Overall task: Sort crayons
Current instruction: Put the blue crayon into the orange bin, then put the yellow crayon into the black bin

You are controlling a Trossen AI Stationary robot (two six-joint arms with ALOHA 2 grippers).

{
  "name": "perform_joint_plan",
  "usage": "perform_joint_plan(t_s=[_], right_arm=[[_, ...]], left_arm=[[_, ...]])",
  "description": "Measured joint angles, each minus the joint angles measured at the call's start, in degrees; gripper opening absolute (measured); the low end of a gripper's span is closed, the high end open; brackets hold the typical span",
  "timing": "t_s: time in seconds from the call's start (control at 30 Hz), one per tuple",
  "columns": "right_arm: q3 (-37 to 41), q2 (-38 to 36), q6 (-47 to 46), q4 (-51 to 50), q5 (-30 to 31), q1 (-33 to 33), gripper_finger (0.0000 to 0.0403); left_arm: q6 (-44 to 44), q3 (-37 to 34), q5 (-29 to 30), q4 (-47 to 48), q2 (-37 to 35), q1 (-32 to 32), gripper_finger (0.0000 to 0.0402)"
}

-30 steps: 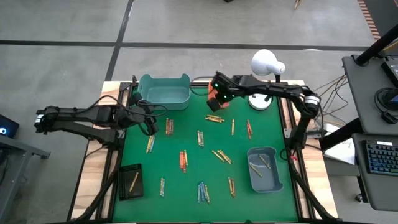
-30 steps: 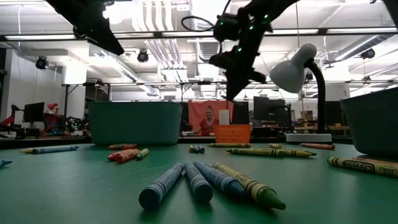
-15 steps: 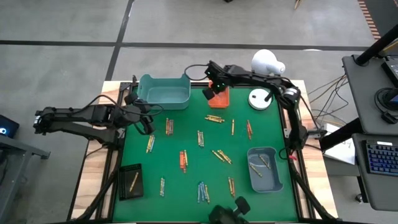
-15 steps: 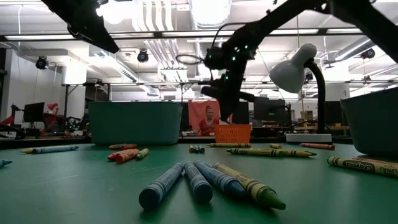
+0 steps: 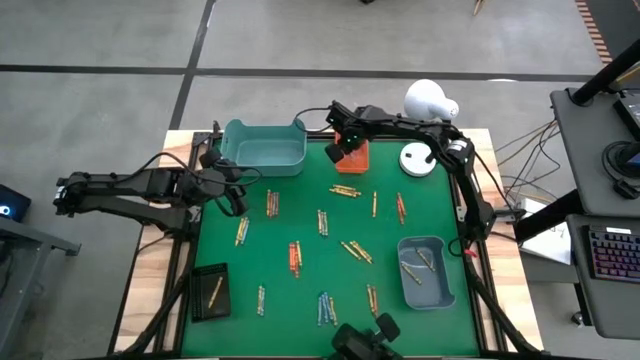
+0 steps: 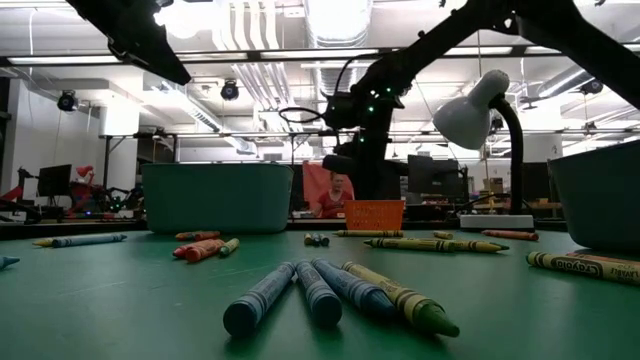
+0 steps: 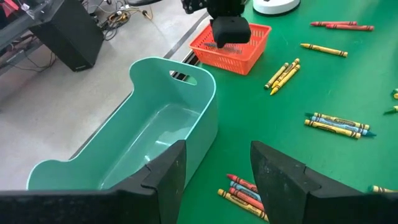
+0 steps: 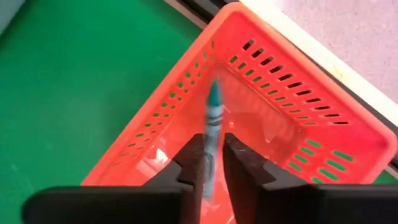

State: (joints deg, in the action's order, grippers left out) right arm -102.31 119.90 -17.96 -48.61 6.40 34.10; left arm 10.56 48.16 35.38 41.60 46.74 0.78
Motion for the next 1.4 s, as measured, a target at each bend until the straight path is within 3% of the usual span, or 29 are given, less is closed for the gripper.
perform_joint_plan(t_s=[0.2, 0.37, 0.57, 0.8, 1.13, 1.4], right_arm=[[0.16, -0.83, 1.22, -0.58, 0.19, 0.07, 0.0109], [0.16, -4.10, 4.54, -0.54, 0.19, -0.38, 0.0132], [0.27, -10.02, 9.59, -0.57, -0.30, -2.81, 0.0130], [3.08, -17.97, 12.89, -0.08, -0.38, -10.14, 0.0114], [20.42, -33.07, 13.51, 9.01, -0.40, -20.97, 0.0096], [38.40, -45.72, 16.52, 23.99, -0.38, -23.51, 0.0088]], left_arm=[[1.21, 0.00, 0.02, 0.00, 0.00, 0.00, 0.0162], [3.65, 0.00, 0.02, 0.00, 0.09, 0.00, 0.0162], [12.59, 0.00, -0.15, -0.24, 0.09, 0.00, 0.0162], [21.67, 0.00, -9.23, -0.24, 0.26, 0.04, 0.0162], [32.62, 0.00, -13.90, -0.47, 3.88, 2.83, 0.0162], [38.21, 0.00, -14.47, 0.39, 10.30, 3.96, 0.0162]])
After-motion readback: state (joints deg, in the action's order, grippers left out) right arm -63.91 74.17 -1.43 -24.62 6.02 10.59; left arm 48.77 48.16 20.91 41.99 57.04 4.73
